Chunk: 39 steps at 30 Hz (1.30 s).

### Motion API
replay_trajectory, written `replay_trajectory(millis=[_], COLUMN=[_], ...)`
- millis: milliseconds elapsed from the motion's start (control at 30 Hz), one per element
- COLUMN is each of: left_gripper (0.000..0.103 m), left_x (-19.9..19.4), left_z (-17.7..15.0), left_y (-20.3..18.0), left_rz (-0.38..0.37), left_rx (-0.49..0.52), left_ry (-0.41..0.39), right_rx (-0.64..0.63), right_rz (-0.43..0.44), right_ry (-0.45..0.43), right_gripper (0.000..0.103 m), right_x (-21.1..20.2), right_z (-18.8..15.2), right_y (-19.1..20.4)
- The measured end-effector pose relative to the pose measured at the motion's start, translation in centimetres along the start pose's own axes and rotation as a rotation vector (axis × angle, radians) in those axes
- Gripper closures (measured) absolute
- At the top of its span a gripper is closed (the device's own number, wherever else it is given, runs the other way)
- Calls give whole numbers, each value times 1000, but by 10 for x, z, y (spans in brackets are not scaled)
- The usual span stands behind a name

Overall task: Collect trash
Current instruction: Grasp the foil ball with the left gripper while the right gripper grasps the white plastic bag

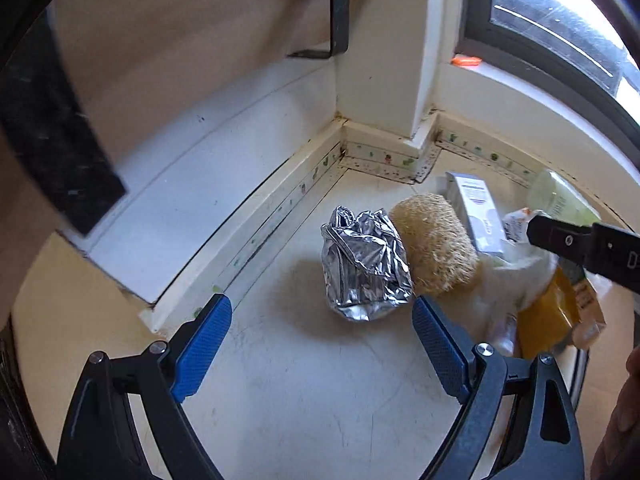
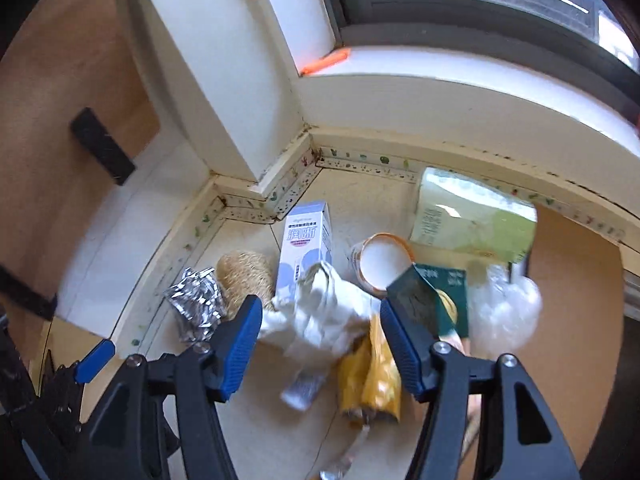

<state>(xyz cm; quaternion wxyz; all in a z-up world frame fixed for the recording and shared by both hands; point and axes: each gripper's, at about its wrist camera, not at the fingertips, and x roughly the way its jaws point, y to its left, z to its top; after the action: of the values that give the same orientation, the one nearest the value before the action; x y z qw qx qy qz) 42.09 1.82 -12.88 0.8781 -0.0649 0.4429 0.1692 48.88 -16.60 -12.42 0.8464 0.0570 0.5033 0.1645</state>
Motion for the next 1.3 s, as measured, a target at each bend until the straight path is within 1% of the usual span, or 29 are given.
replay_trajectory(millis=[100,233,333,367,467,600,767,900,933,967,1000,1067,1200,1300], left_gripper=[12,12,12,12,12,12,12,13,19,29,33,49,52,53], left_x=[12,26,37,40,47,50,55,59,60,60,61,58,56,53], left_z=[6,9,13,14,17,18,20,23,24,24,25,25,24,21], left_y=[-1,-2,-4,-5,-7,-12,-15,-15,-14,-14,-15,-18,-27,-27], left_rz=[-12,-4,3,6,2,10,-24,-62,-79,-100,-116,-139,-113,-130], left_rx=[-25,-31,-36,-38,-45,-25,-27,-48,-56,-62,-65,-59,-11,-2], left_ry=[8,19,32,36,31,18,25,36,37,39,38,32,9,7], right_rx=[-7,3,-9,-16,-47,-56,-49,-50,-50,-49,-48,-50,-57,-64], right_rz=[-11,15,23,24,14,12,18,21,22,23,24,25,23,16], right_ry=[30,44,34,30,17,8,5,3,2,2,1,-3,-13,-24], right_gripper=[41,41,43,45,47,48,48,49,49,49,50,51,54,57], right_x=[16,26,23,22,17,13,11,12,11,12,12,11,8,1], right_z=[-1,-5,-6,-6,-9,-12,-13,-12,-12,-12,-12,-13,-15,-16], right_y=[-2,-7,-6,-4,0,0,-1,1,0,0,0,0,1,4])
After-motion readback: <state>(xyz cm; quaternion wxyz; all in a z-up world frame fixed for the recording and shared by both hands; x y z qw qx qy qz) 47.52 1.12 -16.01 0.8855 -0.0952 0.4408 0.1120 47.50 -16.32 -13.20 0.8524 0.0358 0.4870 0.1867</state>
